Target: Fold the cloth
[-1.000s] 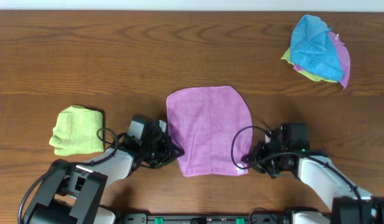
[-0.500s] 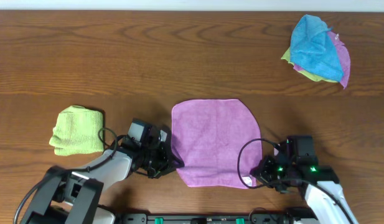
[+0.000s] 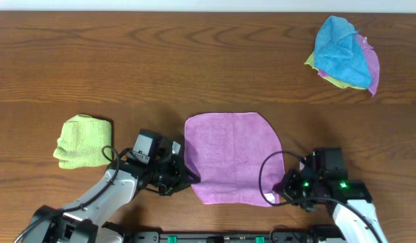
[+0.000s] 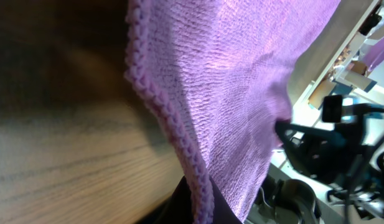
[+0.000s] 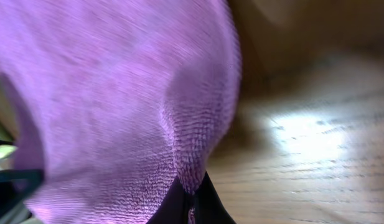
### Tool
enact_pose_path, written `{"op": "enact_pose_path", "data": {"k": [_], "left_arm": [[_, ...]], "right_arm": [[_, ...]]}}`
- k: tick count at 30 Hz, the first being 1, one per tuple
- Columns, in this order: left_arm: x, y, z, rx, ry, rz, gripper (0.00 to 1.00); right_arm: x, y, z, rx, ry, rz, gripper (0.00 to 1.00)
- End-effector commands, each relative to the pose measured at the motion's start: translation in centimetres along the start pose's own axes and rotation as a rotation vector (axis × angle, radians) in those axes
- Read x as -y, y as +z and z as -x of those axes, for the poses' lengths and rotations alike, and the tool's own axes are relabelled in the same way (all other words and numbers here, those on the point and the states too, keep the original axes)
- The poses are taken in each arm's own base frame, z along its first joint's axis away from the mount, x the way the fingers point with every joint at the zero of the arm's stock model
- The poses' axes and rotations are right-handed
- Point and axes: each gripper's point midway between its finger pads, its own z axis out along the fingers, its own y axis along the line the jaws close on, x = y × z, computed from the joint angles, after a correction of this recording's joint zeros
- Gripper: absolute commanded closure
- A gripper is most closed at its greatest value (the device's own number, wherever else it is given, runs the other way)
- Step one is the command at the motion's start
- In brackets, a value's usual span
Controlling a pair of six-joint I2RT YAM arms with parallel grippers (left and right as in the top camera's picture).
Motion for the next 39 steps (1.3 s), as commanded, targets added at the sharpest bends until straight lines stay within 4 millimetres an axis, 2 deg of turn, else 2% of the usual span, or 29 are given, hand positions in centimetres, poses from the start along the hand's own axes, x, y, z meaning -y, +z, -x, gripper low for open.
{"op": "enact_pose_path", "data": {"k": [1,7,11,16,29,39], "left_arm": [[0.3,0.0,-0.4,-0.019,-0.002,-0.013,0.94],[1.2,-0.3,0.4,0.008,0.011,-0.017,0.94],[3.2,-0.9,2.1,0.078,0.058,-0.019,0.94],[4.9,-1.6,4.2,0.170,0.098,-0.005,0.94],[3.2,-2.0,6.9,0.304,0.092,0.098,0.94],[4.9,-3.6,10.0,0.459,0.174,0.137,0.94]], "right_arm": [[-2.0,-1.5,1.4,0.056,-0.026,0.028,0.99],[-2.5,-2.5,2.8,0.119,-0.043,0.011,0.99],[-2.4,-2.5,3.5,0.149,-0.050,0.000,0.99],[-3.3,-2.8,4.9,0.209,-0.068,0.028,0.99],[-4.4,-1.6,8.0,0.273,-0.090,0.042,0.99],[-5.1,-0.9,9.7,0.303,-0.104,0.062,0.99]]}}
